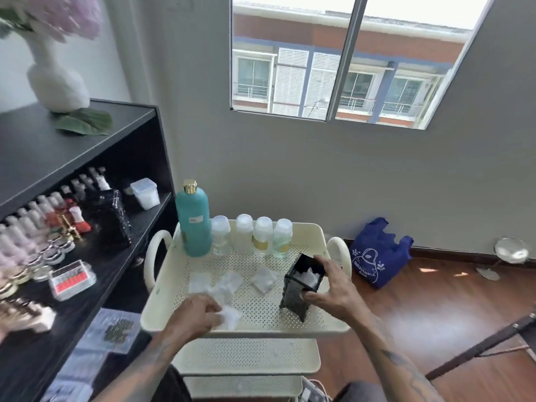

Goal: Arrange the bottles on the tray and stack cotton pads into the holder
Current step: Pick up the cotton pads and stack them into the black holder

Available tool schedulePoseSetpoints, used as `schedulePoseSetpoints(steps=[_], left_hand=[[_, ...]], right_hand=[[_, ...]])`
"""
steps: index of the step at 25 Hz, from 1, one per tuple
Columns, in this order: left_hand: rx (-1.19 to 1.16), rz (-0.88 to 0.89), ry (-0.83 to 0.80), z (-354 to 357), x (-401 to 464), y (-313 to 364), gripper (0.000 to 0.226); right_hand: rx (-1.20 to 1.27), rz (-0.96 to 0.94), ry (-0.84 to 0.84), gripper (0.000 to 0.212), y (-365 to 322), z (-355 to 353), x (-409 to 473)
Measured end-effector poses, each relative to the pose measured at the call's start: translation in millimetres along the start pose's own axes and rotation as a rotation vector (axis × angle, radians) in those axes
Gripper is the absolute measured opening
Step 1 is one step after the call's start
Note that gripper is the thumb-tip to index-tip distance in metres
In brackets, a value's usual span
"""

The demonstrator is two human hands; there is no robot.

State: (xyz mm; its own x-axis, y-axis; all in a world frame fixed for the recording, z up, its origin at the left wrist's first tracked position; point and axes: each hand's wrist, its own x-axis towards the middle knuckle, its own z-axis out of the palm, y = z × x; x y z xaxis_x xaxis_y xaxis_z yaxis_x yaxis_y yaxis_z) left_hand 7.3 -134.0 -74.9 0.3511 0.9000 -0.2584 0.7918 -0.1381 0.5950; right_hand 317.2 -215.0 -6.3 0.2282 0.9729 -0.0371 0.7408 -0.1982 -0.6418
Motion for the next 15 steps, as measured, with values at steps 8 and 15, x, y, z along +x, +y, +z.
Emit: schedulePoseSetpoints(steps=[8,15], left_hand=[[-0.111,0.128,0.259,10.1,1.4,-11.8,0.009],[-0.108,0.205,0.248,12.7,1.2,-15.1,0.008]], right_hand=[[-0.199,-0.315,0.399,0.051,-58.0,17.3,-31.9],[-0.379,-0.098,-0.119,0.039,-98.1,109.7,25.8]])
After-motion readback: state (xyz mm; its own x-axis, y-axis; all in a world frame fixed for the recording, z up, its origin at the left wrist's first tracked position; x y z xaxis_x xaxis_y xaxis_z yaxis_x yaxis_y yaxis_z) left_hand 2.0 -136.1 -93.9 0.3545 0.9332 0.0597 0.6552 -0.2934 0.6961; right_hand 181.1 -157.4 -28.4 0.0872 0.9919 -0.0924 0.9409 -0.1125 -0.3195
